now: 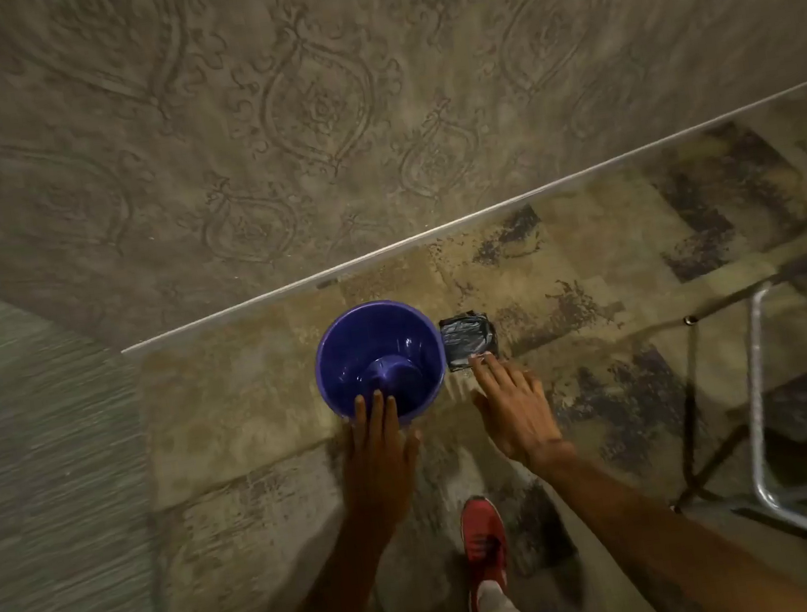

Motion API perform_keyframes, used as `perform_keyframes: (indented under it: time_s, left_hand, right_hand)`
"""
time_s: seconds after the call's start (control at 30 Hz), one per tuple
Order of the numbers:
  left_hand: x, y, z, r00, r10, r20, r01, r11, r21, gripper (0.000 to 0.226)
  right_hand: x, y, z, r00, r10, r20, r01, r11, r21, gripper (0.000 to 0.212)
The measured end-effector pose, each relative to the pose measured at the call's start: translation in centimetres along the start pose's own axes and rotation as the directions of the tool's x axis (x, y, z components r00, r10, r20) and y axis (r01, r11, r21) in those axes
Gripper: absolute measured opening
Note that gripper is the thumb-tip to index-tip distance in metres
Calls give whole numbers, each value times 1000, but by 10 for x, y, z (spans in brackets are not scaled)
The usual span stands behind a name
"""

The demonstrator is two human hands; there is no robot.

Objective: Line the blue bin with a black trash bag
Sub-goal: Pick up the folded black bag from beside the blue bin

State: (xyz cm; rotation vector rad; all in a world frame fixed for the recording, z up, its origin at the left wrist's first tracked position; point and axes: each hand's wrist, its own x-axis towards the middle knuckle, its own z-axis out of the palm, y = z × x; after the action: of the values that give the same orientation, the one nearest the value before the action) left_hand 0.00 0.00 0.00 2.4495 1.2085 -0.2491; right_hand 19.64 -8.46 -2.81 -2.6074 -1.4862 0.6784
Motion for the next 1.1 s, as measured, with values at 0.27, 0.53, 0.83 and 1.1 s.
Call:
perform_keyframes:
  time_s: [0.27, 0.53, 0.83, 1.1]
  left_hand:
    - [63, -7, 72, 995, 45, -88, -49, 998, -49, 58]
    - [119, -18, 138, 971, 53, -232, -107, 968, -227, 30]
    - [216, -72, 209, 964, 133, -230, -135, 991, 9, 48]
    - [263, -80, 235, 952, 159, -262, -88, 960, 265, 59]
  right_hand:
    - [99, 43, 100, 998, 37, 42, -37, 999, -4, 57]
    - [205, 90, 205, 991, 119, 64, -115, 992, -59, 48]
    - [292, 116, 318, 995, 94, 31, -94, 995, -22, 55]
    - [332, 133, 373, 990, 130, -57, -134, 987, -89, 38]
